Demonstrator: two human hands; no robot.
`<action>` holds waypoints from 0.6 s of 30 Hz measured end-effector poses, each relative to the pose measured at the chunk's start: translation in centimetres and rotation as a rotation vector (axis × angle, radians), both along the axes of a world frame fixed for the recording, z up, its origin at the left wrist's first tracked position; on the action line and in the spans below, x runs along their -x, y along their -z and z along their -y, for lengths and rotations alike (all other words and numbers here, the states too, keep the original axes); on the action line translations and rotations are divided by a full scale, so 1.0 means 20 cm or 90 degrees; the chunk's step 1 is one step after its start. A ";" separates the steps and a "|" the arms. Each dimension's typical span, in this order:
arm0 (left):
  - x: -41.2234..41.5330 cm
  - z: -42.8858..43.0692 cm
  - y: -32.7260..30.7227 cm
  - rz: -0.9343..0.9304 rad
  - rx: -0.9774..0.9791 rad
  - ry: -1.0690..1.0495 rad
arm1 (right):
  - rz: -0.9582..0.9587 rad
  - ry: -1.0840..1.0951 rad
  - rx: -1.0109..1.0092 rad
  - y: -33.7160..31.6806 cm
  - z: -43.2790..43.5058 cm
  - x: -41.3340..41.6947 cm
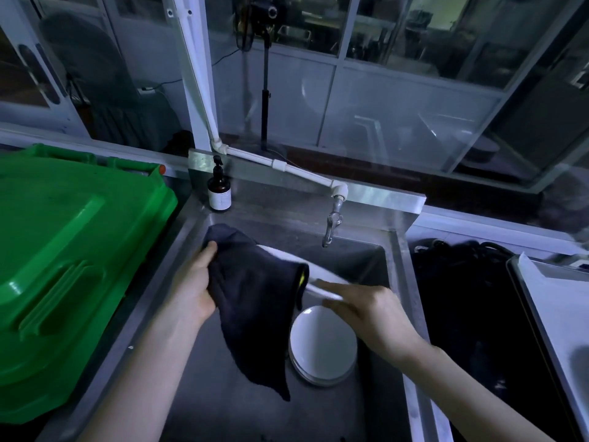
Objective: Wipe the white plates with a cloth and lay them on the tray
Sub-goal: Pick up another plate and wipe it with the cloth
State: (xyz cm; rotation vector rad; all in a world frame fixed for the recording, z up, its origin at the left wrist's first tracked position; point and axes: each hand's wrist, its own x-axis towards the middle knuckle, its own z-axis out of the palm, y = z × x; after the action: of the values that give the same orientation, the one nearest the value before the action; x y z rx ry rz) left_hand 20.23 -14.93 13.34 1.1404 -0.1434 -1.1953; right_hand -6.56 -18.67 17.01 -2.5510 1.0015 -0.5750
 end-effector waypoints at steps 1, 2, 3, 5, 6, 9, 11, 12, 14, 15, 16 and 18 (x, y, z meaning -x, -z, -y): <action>-0.01 -0.01 -0.01 -0.003 0.022 -0.013 | 0.016 0.062 -0.089 0.02 0.01 0.01; -0.02 -0.01 -0.03 -0.007 0.062 -0.017 | 0.043 0.112 -0.176 0.04 0.01 0.01; -0.03 -0.01 -0.04 -0.013 0.105 -0.028 | 0.092 0.146 -0.258 0.05 0.01 0.02; -0.02 0.01 -0.08 -0.009 0.162 -0.086 | 0.205 0.201 -0.381 0.06 0.01 0.02; 0.00 0.02 -0.10 0.044 0.159 -0.118 | 0.250 0.217 -0.411 0.06 0.00 0.02; 0.11 0.04 -0.12 0.325 0.091 -0.107 | 0.347 0.233 -0.428 0.05 -0.01 0.00; 0.22 0.04 -0.14 0.497 0.097 -0.007 | 0.417 0.203 -0.437 0.03 -0.02 -0.05; 0.26 0.05 -0.14 0.598 0.117 0.047 | 0.441 0.170 -0.441 0.02 -0.03 -0.08; 0.35 0.10 -0.15 0.769 0.205 0.156 | 0.456 0.106 -0.434 0.01 -0.06 -0.13; 0.38 0.12 -0.16 0.807 0.244 0.197 | 0.464 0.090 -0.432 0.01 -0.07 -0.15; 0.40 0.14 -0.16 0.814 0.263 0.216 | 0.475 0.087 -0.434 0.01 -0.07 -0.16; 0.42 0.15 -0.14 0.810 0.261 0.223 | 0.499 0.099 -0.442 0.01 -0.07 -0.15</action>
State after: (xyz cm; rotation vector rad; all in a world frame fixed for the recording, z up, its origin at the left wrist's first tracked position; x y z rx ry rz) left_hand 11.92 -17.91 16.20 1.3699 -1.5226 -0.5081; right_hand -3.49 -17.31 16.77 -1.4536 0.8824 -0.9574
